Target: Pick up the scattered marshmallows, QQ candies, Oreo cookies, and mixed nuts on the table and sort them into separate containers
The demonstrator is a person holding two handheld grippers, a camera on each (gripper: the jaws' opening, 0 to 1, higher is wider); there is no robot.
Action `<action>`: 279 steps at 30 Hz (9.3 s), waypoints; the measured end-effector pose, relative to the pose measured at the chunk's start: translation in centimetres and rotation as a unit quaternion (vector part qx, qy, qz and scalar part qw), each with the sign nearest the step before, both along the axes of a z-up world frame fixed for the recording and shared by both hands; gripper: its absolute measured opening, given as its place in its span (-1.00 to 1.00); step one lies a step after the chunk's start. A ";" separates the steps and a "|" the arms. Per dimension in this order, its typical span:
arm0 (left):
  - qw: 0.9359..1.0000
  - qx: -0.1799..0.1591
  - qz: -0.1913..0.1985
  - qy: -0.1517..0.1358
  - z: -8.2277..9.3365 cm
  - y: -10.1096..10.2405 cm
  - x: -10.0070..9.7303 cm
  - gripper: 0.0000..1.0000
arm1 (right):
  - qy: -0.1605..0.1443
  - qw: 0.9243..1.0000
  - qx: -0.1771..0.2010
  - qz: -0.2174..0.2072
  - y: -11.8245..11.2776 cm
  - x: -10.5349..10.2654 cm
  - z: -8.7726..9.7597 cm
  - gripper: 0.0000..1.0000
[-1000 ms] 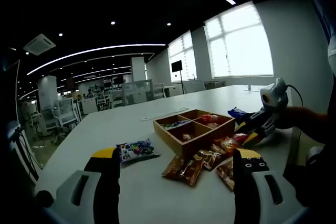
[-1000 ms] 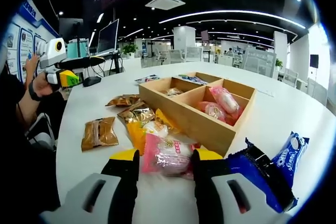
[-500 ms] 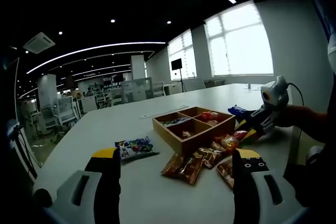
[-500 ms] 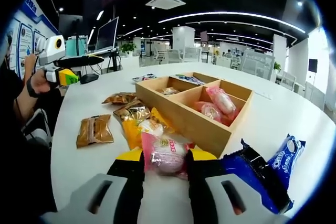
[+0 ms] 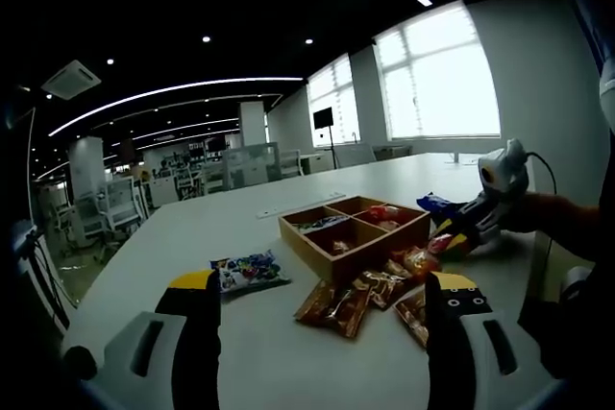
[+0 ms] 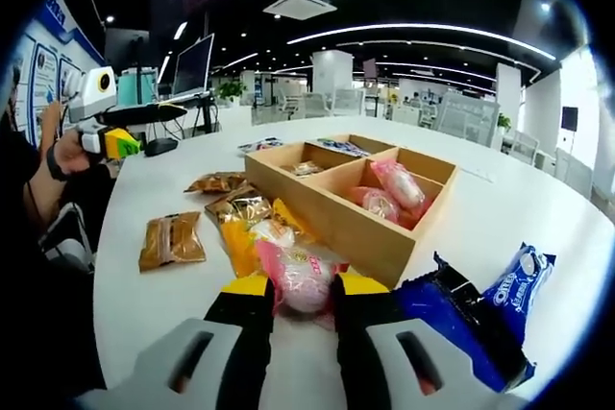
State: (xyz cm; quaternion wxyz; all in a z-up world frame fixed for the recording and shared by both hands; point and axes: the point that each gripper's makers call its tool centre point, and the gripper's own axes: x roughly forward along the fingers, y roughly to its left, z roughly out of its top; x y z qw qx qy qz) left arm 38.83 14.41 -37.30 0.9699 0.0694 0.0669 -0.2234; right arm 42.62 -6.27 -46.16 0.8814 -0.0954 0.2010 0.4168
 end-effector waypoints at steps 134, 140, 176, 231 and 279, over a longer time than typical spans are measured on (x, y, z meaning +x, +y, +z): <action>1.000 0.007 0.001 0.004 0.1 0.0 -0.1 0.85 | -0.023 0.991 0.127 -0.034 -3.0 -0.4 8.4 -0.70; 1.000 0.007 0.002 0.004 0.2 0.0 0.0 0.87 | -0.021 0.991 0.129 -0.035 -2.8 0.2 8.2 -0.70; 1.000 0.005 -0.002 0.003 0.1 0.3 0.2 0.93 | -0.023 0.994 0.107 -0.025 -0.4 4.2 8.3 -0.69; 1.000 0.001 -0.006 0.005 -0.1 -0.3 -0.2 0.94 | -0.037 0.998 0.033 -0.025 1.3 7.9 5.1 -0.67; 1.000 -0.002 -0.006 0.008 -0.3 -0.2 -0.1 0.94 | -0.041 0.998 0.007 -0.039 0.6 8.5 4.4 -0.49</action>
